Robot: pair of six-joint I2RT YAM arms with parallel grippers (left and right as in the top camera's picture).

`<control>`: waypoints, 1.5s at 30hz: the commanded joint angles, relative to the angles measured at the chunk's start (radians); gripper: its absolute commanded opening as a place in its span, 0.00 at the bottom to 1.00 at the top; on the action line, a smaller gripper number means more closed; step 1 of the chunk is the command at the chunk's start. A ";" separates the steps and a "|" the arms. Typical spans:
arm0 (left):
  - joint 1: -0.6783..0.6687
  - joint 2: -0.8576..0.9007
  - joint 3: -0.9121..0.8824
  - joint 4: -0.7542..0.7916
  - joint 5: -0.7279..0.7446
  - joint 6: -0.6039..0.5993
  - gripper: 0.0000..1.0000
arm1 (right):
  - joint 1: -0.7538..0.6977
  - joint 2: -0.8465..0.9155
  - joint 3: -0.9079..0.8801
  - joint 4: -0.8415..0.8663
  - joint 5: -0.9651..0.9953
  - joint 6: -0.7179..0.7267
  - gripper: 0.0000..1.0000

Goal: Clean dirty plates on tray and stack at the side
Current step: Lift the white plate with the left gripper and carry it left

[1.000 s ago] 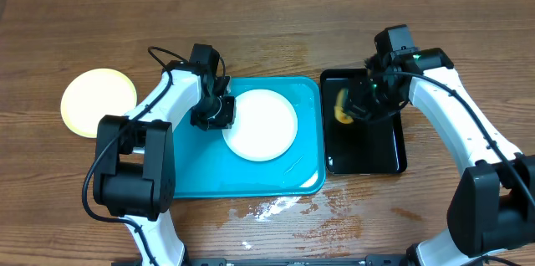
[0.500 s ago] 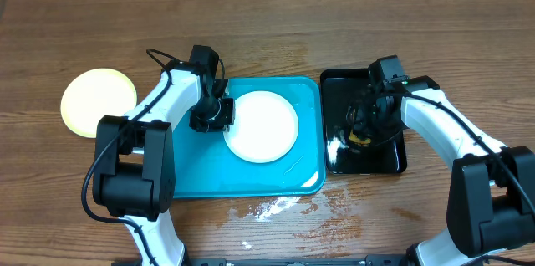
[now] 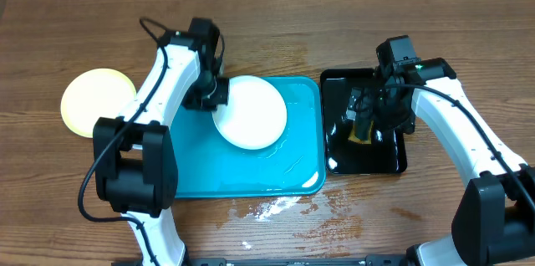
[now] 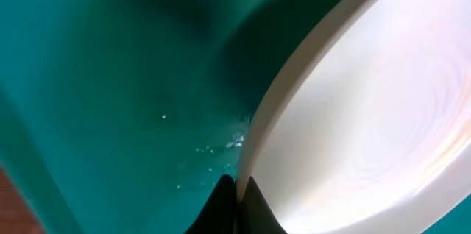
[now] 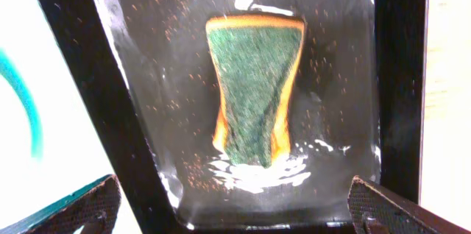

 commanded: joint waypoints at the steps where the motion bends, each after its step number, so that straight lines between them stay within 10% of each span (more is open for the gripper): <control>1: -0.052 0.008 0.109 -0.046 -0.103 -0.030 0.04 | -0.005 -0.016 0.014 -0.011 0.033 -0.004 1.00; 15: -0.316 0.006 0.277 -0.122 -0.550 -0.172 0.04 | -0.163 -0.016 0.014 -0.016 -0.066 0.011 1.00; 27: -0.742 0.001 0.276 -0.472 -1.250 -0.820 0.04 | -0.213 -0.016 0.014 0.019 -0.062 0.011 1.00; 31: -0.825 0.002 0.269 -0.487 -1.325 -0.871 0.04 | -0.213 -0.016 0.014 0.025 -0.062 0.011 1.00; 39: -0.688 -0.005 0.269 -0.432 -1.070 -0.886 0.04 | -0.213 -0.016 0.014 0.048 -0.062 0.011 1.00; 43: -0.483 -0.025 0.270 -0.098 -0.417 -0.256 0.05 | -0.213 -0.016 0.014 0.048 -0.062 0.011 1.00; 45: -0.392 -0.025 0.270 -0.037 -0.122 -0.136 0.04 | -0.213 -0.016 0.014 0.048 -0.062 0.011 1.00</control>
